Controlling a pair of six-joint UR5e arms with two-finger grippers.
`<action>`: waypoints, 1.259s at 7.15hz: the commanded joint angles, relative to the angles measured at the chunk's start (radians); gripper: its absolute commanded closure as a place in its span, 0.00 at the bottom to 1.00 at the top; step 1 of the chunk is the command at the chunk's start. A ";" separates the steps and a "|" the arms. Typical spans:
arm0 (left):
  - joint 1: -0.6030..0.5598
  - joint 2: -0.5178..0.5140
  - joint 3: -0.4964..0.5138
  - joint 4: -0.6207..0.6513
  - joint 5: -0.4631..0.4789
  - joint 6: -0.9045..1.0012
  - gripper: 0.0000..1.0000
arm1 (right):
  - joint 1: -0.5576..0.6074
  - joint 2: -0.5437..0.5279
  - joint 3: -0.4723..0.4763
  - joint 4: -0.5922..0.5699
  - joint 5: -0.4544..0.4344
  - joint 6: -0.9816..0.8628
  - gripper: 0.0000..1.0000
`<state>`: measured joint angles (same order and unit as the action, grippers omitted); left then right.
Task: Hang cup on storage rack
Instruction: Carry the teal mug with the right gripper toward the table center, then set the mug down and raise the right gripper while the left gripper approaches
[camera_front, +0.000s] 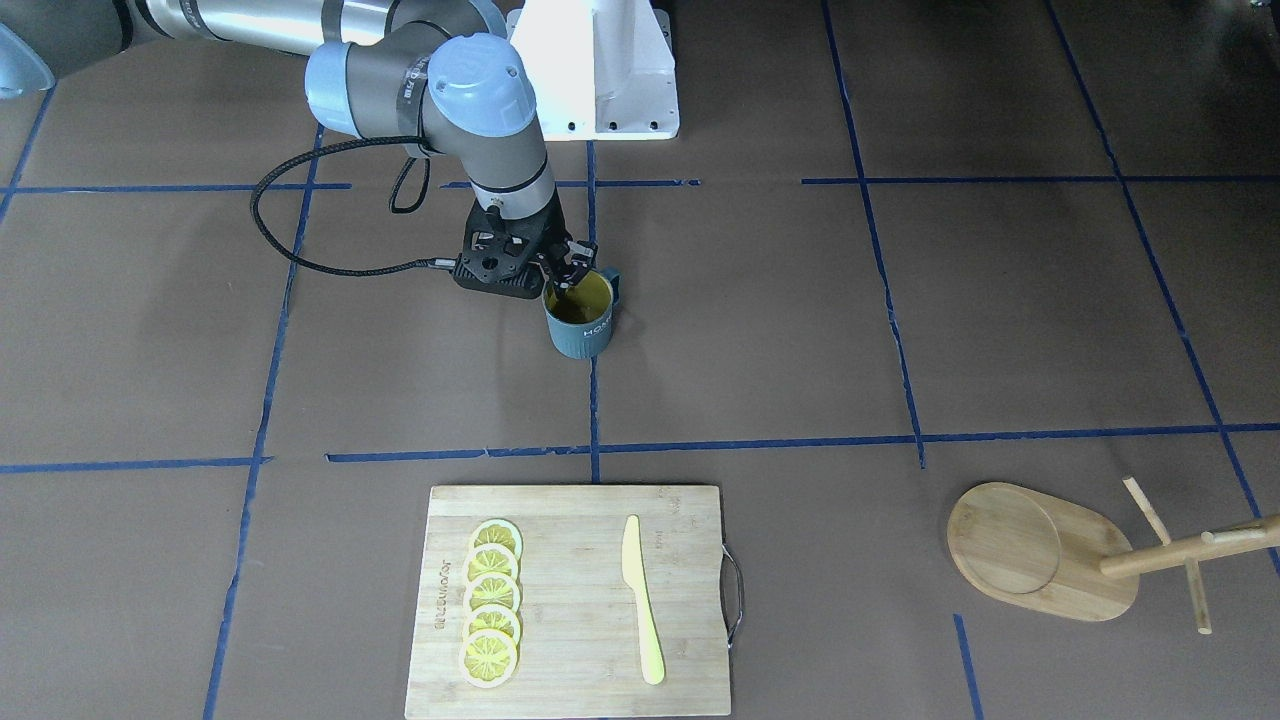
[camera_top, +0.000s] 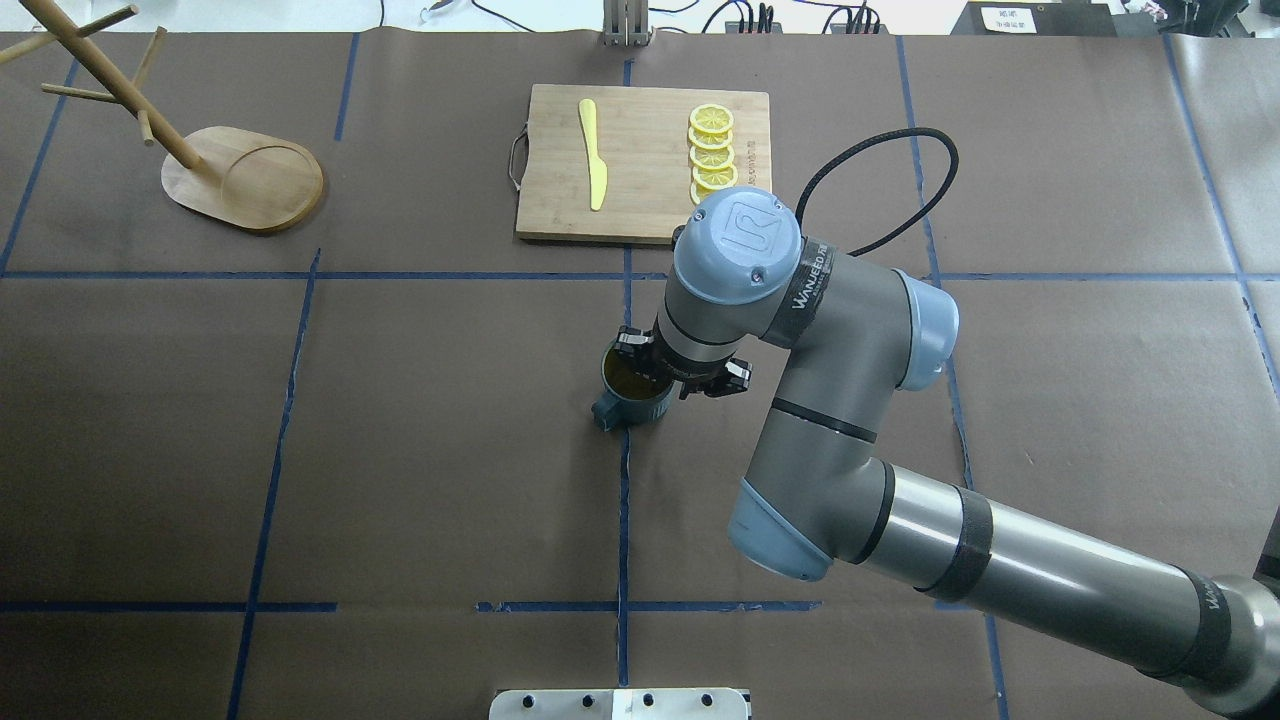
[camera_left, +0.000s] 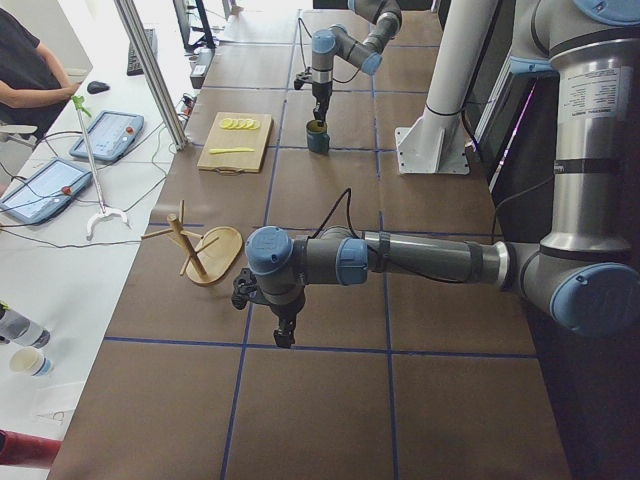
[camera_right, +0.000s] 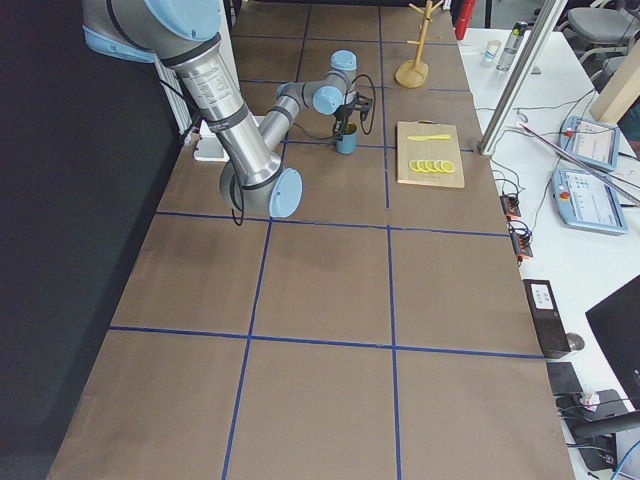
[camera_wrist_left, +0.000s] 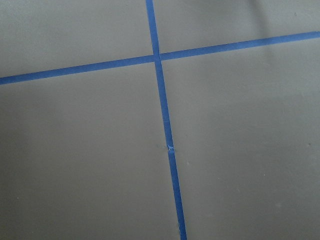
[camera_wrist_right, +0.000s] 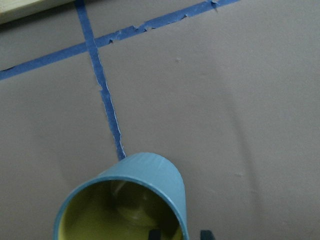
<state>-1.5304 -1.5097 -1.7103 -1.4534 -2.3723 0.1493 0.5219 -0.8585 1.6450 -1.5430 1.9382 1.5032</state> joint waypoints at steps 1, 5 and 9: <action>0.003 -0.003 -0.005 -0.008 -0.004 -0.001 0.00 | 0.027 0.004 0.034 0.000 0.016 -0.003 0.01; 0.083 0.068 -0.173 -0.144 -0.074 0.009 0.00 | 0.283 -0.207 0.286 -0.005 0.239 -0.015 0.00; 0.460 -0.132 -0.249 -0.384 -0.062 -0.432 0.00 | 0.475 -0.453 0.351 -0.005 0.352 -0.401 0.00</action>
<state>-1.1899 -1.5388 -1.9490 -1.7886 -2.4407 -0.1650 0.9471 -1.2476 1.9884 -1.5489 2.2583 1.2129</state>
